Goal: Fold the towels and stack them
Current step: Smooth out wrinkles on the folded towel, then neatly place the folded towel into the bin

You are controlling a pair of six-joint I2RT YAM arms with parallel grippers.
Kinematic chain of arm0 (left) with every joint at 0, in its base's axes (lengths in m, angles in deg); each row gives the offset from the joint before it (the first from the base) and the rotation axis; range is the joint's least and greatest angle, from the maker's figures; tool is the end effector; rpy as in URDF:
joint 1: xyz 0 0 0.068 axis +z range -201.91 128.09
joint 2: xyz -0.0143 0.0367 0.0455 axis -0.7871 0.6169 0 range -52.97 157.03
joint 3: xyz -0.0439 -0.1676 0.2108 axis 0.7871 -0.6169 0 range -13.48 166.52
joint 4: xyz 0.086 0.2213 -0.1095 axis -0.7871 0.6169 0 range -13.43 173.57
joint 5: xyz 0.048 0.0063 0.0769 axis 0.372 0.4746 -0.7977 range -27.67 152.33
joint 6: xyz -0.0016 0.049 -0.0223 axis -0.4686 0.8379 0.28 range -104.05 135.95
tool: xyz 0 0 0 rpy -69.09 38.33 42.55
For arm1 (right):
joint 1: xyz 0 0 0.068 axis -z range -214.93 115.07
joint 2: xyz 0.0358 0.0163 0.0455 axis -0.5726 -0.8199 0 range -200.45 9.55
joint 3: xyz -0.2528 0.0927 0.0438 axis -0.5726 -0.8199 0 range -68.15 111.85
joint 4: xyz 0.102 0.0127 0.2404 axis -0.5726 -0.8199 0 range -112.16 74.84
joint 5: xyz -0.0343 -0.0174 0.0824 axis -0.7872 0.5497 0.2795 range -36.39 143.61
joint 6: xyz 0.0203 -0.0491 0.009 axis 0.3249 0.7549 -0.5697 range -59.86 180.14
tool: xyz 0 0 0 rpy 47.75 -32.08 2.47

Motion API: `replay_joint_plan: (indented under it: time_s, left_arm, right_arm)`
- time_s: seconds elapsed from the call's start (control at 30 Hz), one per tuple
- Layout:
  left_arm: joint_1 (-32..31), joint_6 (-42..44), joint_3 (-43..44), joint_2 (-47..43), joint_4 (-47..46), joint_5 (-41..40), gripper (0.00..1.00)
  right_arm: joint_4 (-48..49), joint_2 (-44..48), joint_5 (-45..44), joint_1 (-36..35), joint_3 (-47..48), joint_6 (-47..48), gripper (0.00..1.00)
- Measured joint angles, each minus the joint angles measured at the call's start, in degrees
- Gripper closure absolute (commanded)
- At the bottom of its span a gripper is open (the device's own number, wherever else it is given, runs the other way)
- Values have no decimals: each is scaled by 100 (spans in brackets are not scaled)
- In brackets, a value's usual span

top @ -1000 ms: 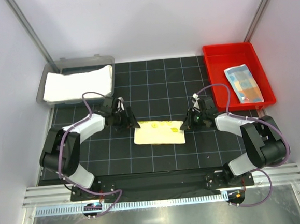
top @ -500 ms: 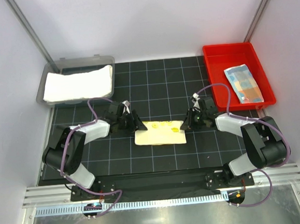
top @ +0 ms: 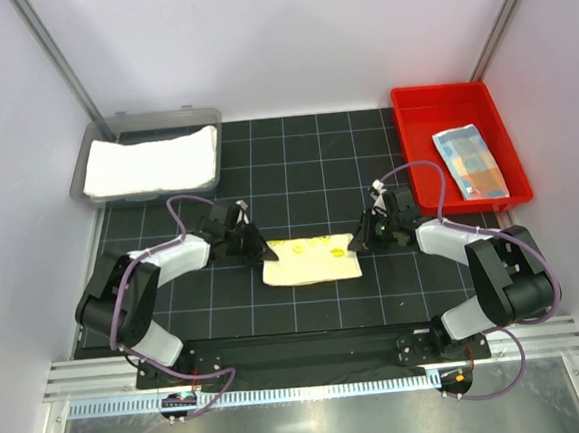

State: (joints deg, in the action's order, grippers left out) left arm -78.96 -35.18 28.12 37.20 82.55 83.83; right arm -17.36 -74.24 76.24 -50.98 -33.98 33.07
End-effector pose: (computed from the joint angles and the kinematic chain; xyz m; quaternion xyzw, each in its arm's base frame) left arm 0.2524 -0.1435 0.1464 -0.1397 0.9271 -0.3265 0.1202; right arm 0.2480 0.0857 0.1443 0.0251 0.9285 0.2904 0.2302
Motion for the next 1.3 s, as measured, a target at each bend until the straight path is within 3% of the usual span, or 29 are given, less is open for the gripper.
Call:
replay_joint_plan:
  time_s: [0.07, 0.1, 0.17, 0.33, 0.53, 0.57, 0.73, 0.8, 0.9, 1.1, 1.3]
  left_arm:
    - [0, -85, 7, -160, 81, 35, 66]
    - [0, -122, 7, -256, 120, 63, 57]
    - [-7, -179, 4, -470, 153, 120, 48]
    - [-79, -212, 7, -861, 205, 96, 44]
    - [-103, -13, -74, -957, 962, -595, 42]
    - [-103, 26, -114, -1010, 1110, -730, 41]
    - [-72, 160, -168, -1508, 1738, -1333, 36]
    - [94, 236, -151, -1757, 1880, -1410, 36]
    - [822, 304, -133, -2052, 1923, -1276, 36]
    - [2417, 203, -262, -2785, 1899, -741, 35]
    - [3346, 238, -372, -3161, 1930, -282, 34]
  right_arm:
    - [-4, 26, -2, 2, 0, 0, 75]
    - [-4, 39, -4, 2, 0, 0, 74]
    - [-7, 57, -4, 2, 0, 0, 74]
    - [-4, 59, 0, 4, 0, 0, 73]
    - [-243, 179, -55, 4, 39, 2, 71]
    - [-372, 238, -103, 4, 74, -2, 65]
    - [-1134, 791, -890, -195, 564, -103, 55]
    - [-1390, 973, -1517, -649, 920, -173, 46]
    - [-1694, 892, -2396, -1742, 1613, -258, 35]
    - [-2227, -382, -3908, -3735, 2885, -503, 33]
    - [-2809, -2035, -4977, -5088, 4100, -564, 33]
